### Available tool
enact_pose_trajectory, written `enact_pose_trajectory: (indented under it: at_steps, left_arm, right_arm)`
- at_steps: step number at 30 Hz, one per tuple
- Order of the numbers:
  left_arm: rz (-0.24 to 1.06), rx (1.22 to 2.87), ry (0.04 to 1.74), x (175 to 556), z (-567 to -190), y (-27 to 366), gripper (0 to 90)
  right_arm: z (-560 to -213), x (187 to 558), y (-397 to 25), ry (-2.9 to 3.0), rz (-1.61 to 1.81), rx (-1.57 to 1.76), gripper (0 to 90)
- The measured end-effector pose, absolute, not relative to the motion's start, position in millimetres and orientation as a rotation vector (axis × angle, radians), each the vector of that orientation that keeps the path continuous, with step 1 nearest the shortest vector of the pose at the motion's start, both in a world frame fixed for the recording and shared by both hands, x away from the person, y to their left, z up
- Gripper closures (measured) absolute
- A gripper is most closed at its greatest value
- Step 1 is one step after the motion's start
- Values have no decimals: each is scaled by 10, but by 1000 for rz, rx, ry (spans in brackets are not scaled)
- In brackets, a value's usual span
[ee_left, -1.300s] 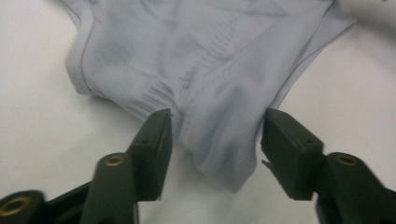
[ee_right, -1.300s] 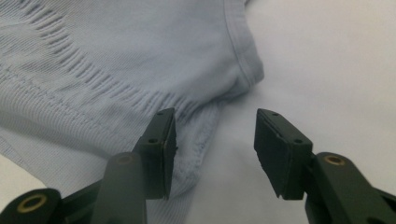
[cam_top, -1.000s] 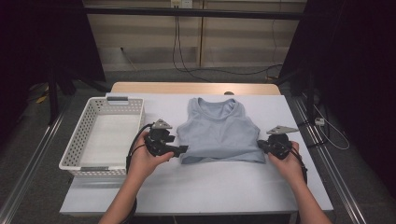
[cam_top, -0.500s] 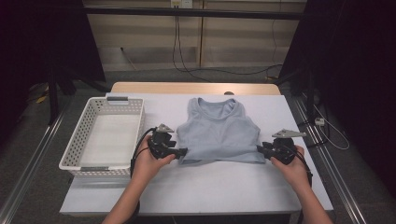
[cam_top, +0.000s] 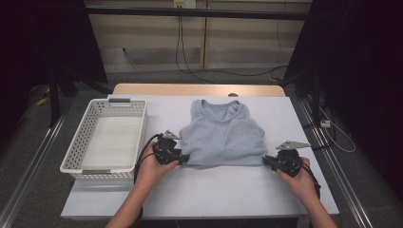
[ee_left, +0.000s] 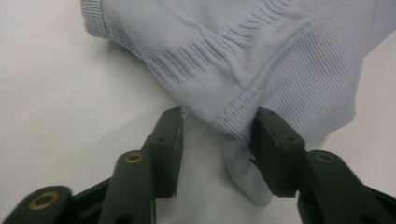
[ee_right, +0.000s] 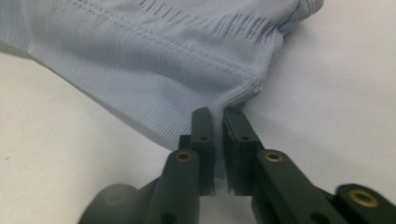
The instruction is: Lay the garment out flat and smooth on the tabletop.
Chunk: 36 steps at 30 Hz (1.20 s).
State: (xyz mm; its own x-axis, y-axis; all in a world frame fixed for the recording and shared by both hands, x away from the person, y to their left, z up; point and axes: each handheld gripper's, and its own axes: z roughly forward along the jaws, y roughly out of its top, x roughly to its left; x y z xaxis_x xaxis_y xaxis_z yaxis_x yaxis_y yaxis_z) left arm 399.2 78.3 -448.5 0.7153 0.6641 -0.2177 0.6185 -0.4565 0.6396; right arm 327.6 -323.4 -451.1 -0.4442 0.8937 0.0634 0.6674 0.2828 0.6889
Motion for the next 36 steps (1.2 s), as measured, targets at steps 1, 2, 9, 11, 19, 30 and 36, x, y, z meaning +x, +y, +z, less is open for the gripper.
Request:
enact_pose_trajectory:
  at_steps: [1, 2, 9, 11, 19, 30, 36]
  left_arm:
    - [55, 2198, 975, 3988, -4481, 778, 665]
    - [55, 2201, 970, 3982, -4483, 770, 707]
    - [8, 2202, 990, 3998, -4423, 775, 844]
    - [-1, 2190, 997, 4005, -4380, 800, 860]
    - [-44, 2150, 1007, 3995, -4261, 856, 866]
    - [-98, 2190, 971, 3920, -4262, 877, 865]
    - [-88, 2208, 961, 3918, -4323, 861, 816]
  right_arm:
    - [-4513, 3276, -3238, 2222, 945, 1413, 862]
    - [-4512, 3275, -3245, 2218, 949, 1416, 866]
    - [-4501, 3262, -3261, 2206, 954, 1425, 873]
    - [-4483, 3255, -3288, 2197, 967, 1426, 875]
    - [-4386, 3204, -3383, 2164, 1013, 1432, 881]
    - [-4386, 3038, -3450, 2200, 1033, 1443, 881]
    - [-4487, 3067, -3418, 2228, 981, 1432, 876]
